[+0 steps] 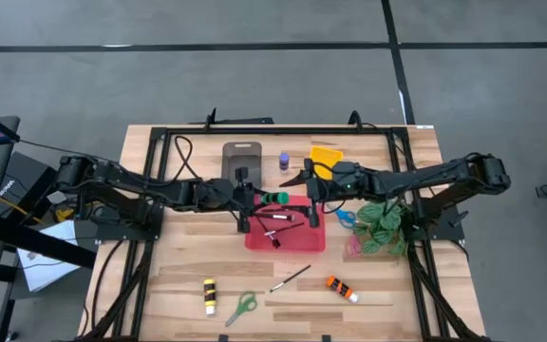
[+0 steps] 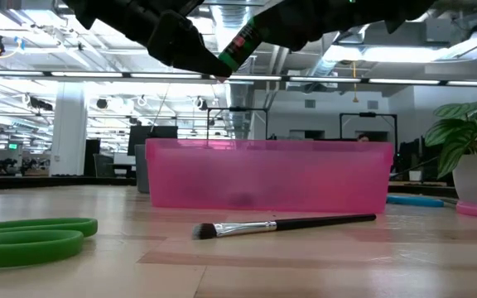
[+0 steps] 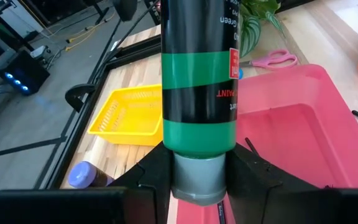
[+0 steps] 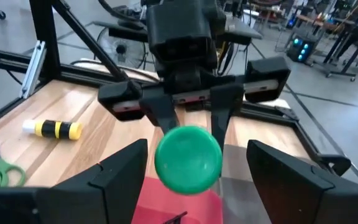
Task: Pick & Place Paint Supplies
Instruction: Put the green paint bottle into the yellow bin
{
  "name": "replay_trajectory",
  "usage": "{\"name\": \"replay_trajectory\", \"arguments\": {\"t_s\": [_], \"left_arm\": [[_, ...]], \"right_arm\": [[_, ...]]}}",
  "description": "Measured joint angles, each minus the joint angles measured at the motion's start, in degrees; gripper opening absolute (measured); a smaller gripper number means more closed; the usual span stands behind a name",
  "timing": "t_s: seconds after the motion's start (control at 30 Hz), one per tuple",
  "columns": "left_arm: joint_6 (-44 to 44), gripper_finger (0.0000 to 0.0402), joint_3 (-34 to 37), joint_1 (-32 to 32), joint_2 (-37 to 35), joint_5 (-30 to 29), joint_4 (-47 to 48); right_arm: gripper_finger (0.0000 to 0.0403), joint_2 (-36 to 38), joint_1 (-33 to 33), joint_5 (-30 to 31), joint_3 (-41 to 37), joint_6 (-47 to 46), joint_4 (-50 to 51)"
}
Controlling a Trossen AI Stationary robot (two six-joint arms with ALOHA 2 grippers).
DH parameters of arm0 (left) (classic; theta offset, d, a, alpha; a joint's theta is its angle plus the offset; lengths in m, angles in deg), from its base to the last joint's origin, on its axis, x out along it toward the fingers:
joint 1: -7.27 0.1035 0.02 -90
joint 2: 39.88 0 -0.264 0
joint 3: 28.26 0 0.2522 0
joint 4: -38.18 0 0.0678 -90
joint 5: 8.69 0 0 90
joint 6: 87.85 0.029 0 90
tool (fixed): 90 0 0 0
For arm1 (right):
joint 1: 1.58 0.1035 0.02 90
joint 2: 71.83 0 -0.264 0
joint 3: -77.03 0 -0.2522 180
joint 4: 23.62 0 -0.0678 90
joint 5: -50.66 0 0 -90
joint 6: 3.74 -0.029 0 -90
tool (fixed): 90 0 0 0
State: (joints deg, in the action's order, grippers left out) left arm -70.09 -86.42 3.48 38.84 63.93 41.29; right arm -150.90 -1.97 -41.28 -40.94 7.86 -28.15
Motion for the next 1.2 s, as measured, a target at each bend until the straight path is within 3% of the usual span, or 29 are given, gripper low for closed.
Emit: {"name": "replay_trajectory", "arguments": {"t_s": [0.9, 1.07, 1.2], "left_arm": [[-0.2, 0.0109, 0.0, 0.0, 0.0, 0.0, -0.2], [-0.2, 0.0109, 0.0, 0.0, 0.0, 0.4, -4.4], [-0.1, 0.0109, 0.0, 0.0, 0.0, 4.2, -8.4]], "right_arm": [[0.0269, -1.8, 0.0, -0.7, 0.0, 0.6, -1.9], [0.0269, -1.8, 0.0, -1.0, 0.0, 0.5, -1.9], [0.0269, -1.8, 0.0, -1.0, 0.0, 0.4, -2.2]]}}
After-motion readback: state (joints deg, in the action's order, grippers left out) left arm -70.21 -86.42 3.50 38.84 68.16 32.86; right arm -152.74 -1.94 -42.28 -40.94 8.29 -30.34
